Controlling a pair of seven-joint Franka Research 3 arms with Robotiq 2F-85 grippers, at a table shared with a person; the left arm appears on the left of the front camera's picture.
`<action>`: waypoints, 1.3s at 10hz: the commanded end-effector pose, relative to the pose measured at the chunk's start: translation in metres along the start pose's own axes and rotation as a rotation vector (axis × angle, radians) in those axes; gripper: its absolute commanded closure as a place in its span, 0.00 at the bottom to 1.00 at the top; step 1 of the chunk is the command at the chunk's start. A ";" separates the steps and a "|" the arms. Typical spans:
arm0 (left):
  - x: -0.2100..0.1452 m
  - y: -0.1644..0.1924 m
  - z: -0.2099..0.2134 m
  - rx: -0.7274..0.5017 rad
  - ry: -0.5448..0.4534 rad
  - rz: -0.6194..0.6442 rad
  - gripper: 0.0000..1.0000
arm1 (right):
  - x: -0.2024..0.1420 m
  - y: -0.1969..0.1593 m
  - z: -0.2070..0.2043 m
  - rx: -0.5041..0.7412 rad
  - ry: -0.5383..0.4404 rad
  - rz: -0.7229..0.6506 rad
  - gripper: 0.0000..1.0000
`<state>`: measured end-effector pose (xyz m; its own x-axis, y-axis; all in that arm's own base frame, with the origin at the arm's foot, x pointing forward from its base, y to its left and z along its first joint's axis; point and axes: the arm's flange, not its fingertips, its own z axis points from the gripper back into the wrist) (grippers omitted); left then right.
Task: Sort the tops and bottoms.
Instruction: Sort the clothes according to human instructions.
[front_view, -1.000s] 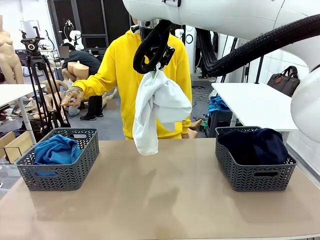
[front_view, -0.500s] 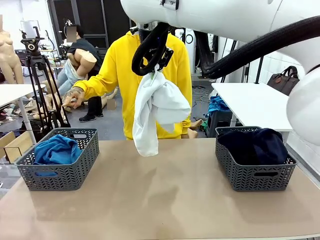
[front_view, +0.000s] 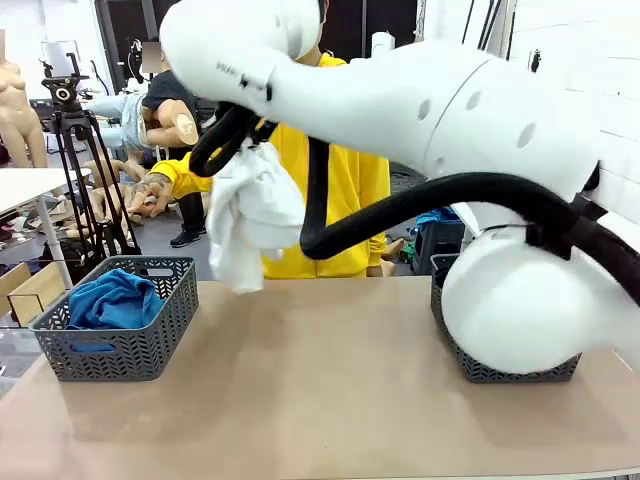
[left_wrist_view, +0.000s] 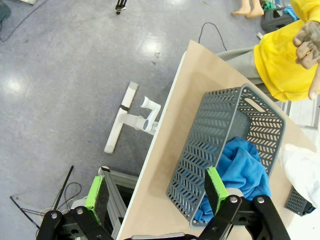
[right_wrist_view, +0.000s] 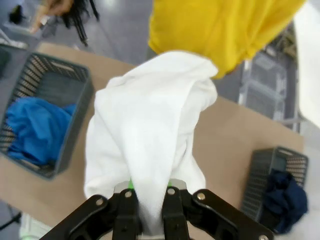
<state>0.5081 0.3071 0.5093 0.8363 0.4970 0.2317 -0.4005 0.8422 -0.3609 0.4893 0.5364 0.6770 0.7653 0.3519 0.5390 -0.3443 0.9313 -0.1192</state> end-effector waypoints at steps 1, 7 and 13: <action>-0.001 0.000 0.001 0.012 -0.007 0.017 0.00 | 0.185 0.092 0.036 -0.032 -0.150 -0.026 1.00; -0.001 0.000 0.001 0.012 -0.007 0.017 0.00 | 0.237 0.227 0.088 0.127 -0.382 0.050 1.00; -0.001 0.000 0.001 0.012 -0.007 0.017 0.00 | 0.250 0.287 -0.051 0.257 -0.106 0.114 1.00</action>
<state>0.5081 0.3072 0.5093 0.8362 0.4971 0.2317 -0.4007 0.8422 -0.3609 0.4369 0.6489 0.6195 0.6299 0.3943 0.6692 -0.5445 0.8386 0.0183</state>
